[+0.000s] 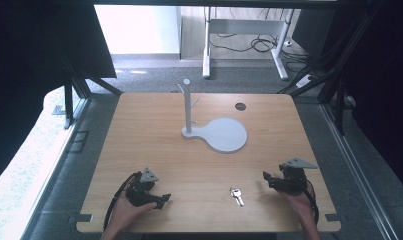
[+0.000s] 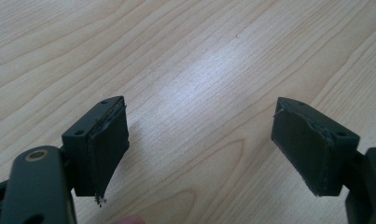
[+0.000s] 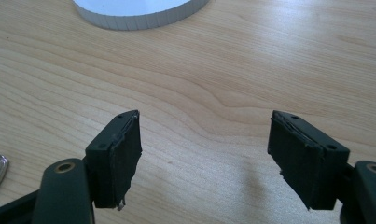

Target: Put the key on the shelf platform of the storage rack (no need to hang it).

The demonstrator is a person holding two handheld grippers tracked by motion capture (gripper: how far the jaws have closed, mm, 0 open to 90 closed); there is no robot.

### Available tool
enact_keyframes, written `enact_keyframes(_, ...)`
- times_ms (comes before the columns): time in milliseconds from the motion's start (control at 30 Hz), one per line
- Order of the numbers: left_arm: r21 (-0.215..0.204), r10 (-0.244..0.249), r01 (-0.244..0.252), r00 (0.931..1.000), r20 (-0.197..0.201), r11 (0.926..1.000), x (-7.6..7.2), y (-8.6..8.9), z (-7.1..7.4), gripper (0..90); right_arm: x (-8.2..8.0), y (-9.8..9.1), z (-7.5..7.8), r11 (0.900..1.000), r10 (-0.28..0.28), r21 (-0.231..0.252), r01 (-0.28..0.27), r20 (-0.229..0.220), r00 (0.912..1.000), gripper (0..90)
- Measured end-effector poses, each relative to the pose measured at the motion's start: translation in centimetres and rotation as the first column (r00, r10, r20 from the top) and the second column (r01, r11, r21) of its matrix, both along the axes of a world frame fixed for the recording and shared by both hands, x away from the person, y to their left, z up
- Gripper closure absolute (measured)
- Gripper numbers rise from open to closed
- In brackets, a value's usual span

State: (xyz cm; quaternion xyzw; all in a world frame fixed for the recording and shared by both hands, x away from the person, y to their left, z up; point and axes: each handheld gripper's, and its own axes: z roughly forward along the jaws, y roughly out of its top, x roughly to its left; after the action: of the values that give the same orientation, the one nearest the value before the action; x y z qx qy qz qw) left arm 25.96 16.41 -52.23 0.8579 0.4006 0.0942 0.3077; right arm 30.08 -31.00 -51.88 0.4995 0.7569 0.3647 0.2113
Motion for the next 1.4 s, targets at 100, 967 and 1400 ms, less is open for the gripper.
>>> enact_keyframes(100,0.007,-0.003,0.003,1.0000,-0.007,1.0000,0.0,-0.1,-0.2,19.3,-0.2,-0.1,0.2,0.9999,0.003,0.011,-0.004,0.042,0.9991,31.0)
enact_keyframes(967,-0.012,-0.005,0.005,1.0000,-0.003,0.9999,-0.4,0.1,0.5,20.0,-0.1,-0.1,0.9,0.9996,0.003,0.027,-0.003,-0.009,1.0000,31.7)
enact_keyframes(1400,-0.028,-0.011,0.011,0.9999,0.005,0.9995,-0.6,0.4,1.0,19.9,-0.6,0.9,4.3,0.9905,0.107,-0.076,-0.115,-0.096,0.9896,39.6)
